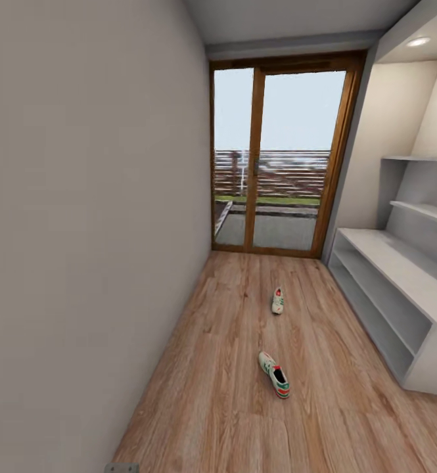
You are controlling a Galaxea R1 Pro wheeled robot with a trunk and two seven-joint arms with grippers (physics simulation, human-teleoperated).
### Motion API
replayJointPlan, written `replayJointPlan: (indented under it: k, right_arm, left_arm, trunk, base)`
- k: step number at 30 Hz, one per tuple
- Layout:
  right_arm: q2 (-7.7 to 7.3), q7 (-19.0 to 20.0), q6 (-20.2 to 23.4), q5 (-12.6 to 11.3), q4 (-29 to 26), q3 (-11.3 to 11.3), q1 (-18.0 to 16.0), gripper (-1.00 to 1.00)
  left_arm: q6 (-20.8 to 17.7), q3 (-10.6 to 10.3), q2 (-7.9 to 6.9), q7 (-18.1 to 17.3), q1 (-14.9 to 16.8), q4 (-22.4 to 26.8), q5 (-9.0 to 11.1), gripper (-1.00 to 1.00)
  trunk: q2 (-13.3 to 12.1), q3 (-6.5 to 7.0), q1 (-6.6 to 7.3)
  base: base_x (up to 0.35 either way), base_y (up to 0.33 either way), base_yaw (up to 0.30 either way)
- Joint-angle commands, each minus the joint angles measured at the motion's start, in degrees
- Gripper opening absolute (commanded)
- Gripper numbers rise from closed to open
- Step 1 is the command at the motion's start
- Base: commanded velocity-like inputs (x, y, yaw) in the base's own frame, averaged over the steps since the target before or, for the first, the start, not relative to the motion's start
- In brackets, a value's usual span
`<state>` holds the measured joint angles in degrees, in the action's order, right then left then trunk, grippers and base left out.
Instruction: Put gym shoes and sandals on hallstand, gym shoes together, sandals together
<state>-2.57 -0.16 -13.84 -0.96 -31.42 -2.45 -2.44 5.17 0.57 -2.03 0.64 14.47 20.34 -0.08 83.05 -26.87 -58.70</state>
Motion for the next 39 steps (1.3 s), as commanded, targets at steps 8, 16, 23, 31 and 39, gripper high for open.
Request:
replayJointPlan:
  k: [8, 16, 23, 31, 39]
  right_arm:
    - [0.02, 0.0, -0.1, -0.1, 0.0, 0.0, -0.1, 1.00]
    - [0.02, -0.1, -0.1, -0.1, 0.0, 0.0, 0.0, 1.00]
    - [0.02, -0.1, -0.1, -0.1, 0.0, 0.0, 0.0, 1.00]
    - [0.02, -0.1, -0.1, -0.1, 0.0, 0.0, 0.0, 1.00]
    - [0.02, 0.0, -0.2, -0.1, 0.1, -0.1, 0.0, 1.00]
  left_arm:
    - [0.2, 0.0, 0.01, 0.1, 0.1, 0.0, 0.0, 1.00]
    - [0.2, 0.0, 0.01, 0.1, 0.0, 0.0, 0.0, 1.00]
    - [0.2, 0.0, 0.01, 0.1, 0.0, 0.0, 0.0, 1.00]
    - [0.2, 0.0, 0.01, 0.1, 0.0, 0.0, 0.0, 1.00]
    - [0.2, 0.0, 0.01, 0.1, 0.1, 0.0, 0.0, 1.00]
  trunk:
    - [0.0, -0.06, -0.03]
    - [0.0, -0.06, -0.03]
    - [0.0, -0.06, -0.03]
    - [0.0, -0.06, -0.03]
    - [0.0, -0.06, -0.03]
  base:
    - [0.313, -0.077, 0.000]
    - [0.312, -0.081, 0.021]
    - [0.295, -0.134, 0.182]
    - [0.265, -0.167, 0.254]
    - [0.235, -0.193, 0.102]
